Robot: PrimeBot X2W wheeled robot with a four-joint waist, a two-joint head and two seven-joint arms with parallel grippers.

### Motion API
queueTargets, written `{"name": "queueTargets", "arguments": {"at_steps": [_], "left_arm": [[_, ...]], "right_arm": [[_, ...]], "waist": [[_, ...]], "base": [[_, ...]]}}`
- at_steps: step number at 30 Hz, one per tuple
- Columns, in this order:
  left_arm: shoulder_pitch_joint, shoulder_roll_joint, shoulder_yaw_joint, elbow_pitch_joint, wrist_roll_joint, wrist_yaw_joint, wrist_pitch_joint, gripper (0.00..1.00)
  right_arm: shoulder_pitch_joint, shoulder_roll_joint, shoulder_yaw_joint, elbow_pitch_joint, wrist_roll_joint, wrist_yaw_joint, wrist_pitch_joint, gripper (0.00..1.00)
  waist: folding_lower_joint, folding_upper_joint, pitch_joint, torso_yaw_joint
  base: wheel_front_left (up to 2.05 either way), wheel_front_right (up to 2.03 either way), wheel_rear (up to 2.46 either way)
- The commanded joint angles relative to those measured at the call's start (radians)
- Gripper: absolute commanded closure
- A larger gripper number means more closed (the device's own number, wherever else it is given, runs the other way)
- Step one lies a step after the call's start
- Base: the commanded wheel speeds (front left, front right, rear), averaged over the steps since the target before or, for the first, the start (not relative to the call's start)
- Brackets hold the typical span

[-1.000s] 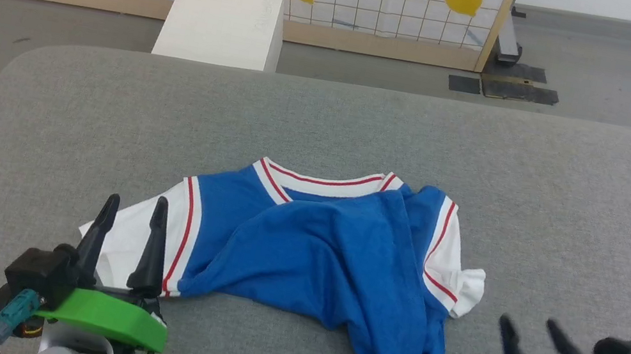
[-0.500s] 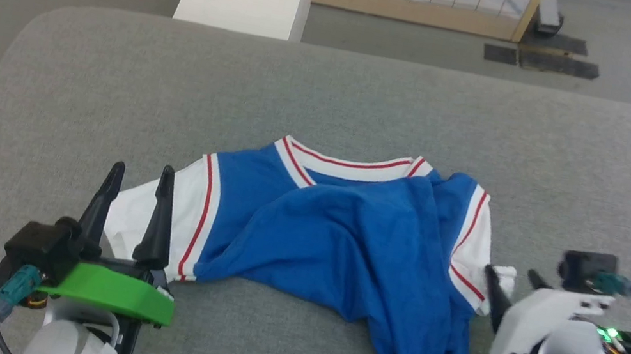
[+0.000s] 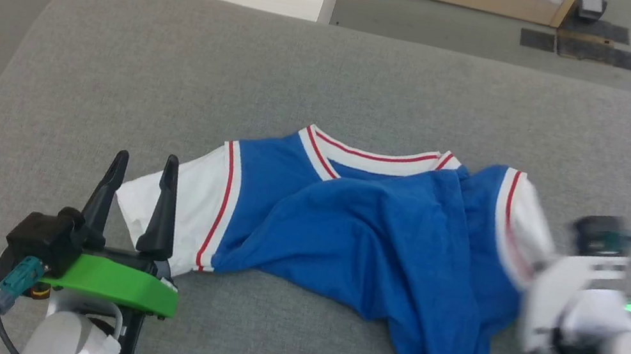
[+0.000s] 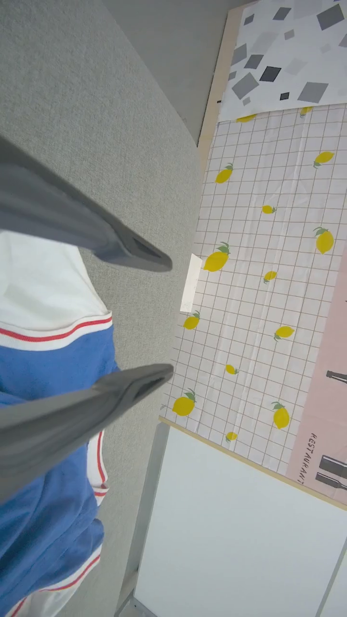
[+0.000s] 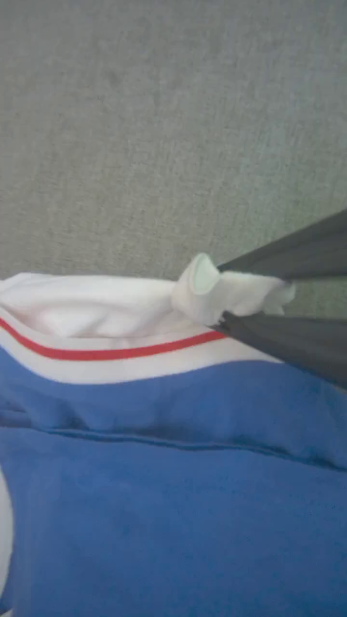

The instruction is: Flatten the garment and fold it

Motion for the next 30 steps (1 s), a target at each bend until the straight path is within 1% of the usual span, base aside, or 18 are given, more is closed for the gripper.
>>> {"name": "queueTargets", "arguments": {"at_steps": [1,8,12,16,17,18,21,22,25,27,30], "left_arm": [[0.000,-0.002,0.000,0.001,0.002,0.002,-0.004,0.00],[0.016,-0.002,-0.008,0.008,0.002,-0.001,-0.004,0.00],[0.025,-0.002,-0.008,0.012,0.007,-0.003,-0.004,0.00],[0.031,-0.002,-0.008,0.019,0.015,-0.007,-0.004,0.00],[0.032,-0.002,-0.009,0.022,0.017,-0.008,-0.004,0.00],[0.033,-0.002,-0.010,0.025,0.019,-0.009,-0.004,0.00],[0.033,-0.002,-0.017,0.036,0.020,-0.012,-0.004,0.00],[0.030,-0.002,-0.024,0.046,0.017,-0.013,-0.004,0.00],[0.023,-0.002,-0.040,0.064,0.008,-0.014,-0.004,0.00],[0.013,-0.002,-0.053,0.087,0.003,-0.004,-0.004,0.00],[-0.018,-0.002,-0.076,0.141,-0.011,0.024,0.011,0.00]], "right_arm": [[0.002,-0.025,-0.036,-0.020,-0.025,-0.002,-0.032,1.00],[0.025,-0.075,-0.243,-0.075,-0.110,-0.002,-0.125,1.00],[0.080,-0.069,-0.335,-0.037,-0.133,-0.002,-0.102,1.00],[0.124,-0.040,-0.387,0.022,-0.112,-0.002,-0.058,1.00],[0.128,-0.034,-0.393,0.029,-0.106,-0.002,-0.054,0.74],[0.132,-0.027,-0.394,0.031,-0.100,-0.002,-0.058,0.00],[0.148,-0.007,-0.398,0.009,-0.085,-0.002,-0.098,0.00],[0.165,0.003,-0.387,-0.028,-0.066,-0.002,-0.146,0.00],[0.201,0.014,-0.352,-0.104,-0.030,-0.002,-0.236,0.00],[0.235,0.018,-0.312,-0.167,-0.009,-0.002,-0.314,0.00],[0.292,0.021,-0.245,-0.260,0.041,-0.002,-0.450,0.00]], "waist": [[0.0000,0.0062,-0.017,-0.008],[0.0000,0.0062,-0.055,-0.013],[0.0000,0.0062,-0.064,-0.018],[0.0000,0.0062,-0.065,-0.030],[0.0000,0.0062,-0.065,-0.034],[0.0000,0.0062,-0.066,-0.039],[0.0000,0.0062,-0.072,-0.053],[0.0000,0.0062,-0.077,-0.062],[0.0000,0.0062,-0.086,-0.076],[0.0000,0.0062,-0.093,-0.087],[0.0000,0.0062,-0.103,-0.105]], "base": [[0.00,0.00,0.00],[0.00,0.00,0.00],[0.00,0.00,0.00],[0.00,0.00,0.00],[0.00,0.00,0.00],[0.00,0.00,0.00],[0.00,0.00,0.00],[0.00,0.00,0.00],[0.00,0.00,0.00],[0.00,0.00,0.00],[0.00,0.00,0.00]]}}
